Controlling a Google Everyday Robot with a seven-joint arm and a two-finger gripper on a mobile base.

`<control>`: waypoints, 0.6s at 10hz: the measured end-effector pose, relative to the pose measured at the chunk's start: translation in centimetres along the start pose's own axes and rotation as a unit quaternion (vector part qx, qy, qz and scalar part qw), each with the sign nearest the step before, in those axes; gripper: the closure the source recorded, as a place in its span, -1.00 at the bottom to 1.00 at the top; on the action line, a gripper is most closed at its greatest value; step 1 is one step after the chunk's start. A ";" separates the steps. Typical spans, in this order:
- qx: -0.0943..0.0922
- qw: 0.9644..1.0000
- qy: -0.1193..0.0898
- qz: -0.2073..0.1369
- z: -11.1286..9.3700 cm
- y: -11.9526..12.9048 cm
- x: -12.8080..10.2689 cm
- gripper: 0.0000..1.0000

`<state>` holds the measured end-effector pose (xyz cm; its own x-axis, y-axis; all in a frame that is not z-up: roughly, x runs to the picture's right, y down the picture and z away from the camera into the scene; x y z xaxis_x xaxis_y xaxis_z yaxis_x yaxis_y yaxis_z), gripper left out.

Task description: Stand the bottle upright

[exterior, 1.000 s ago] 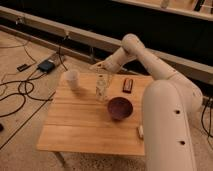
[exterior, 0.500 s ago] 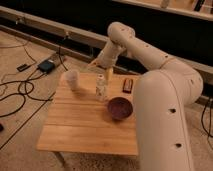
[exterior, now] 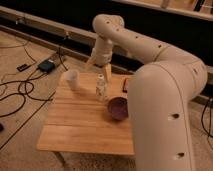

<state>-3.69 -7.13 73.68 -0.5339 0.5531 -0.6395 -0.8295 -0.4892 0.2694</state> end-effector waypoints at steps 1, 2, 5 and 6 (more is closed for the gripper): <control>0.003 1.000 -0.008 -0.002 -0.2 -0.1 -0.1 -0.60; 0.002 1.000 -0.008 -0.002 -0.2 0.0 -0.1 -0.60; 0.001 1.000 -0.008 -0.002 -0.2 0.0 -0.1 -0.60; 0.001 1.000 -0.008 -0.001 -0.2 0.0 -0.1 -0.60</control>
<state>-3.57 -7.30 73.60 -0.5343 0.5656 -0.6281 -0.8314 -0.4858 0.2697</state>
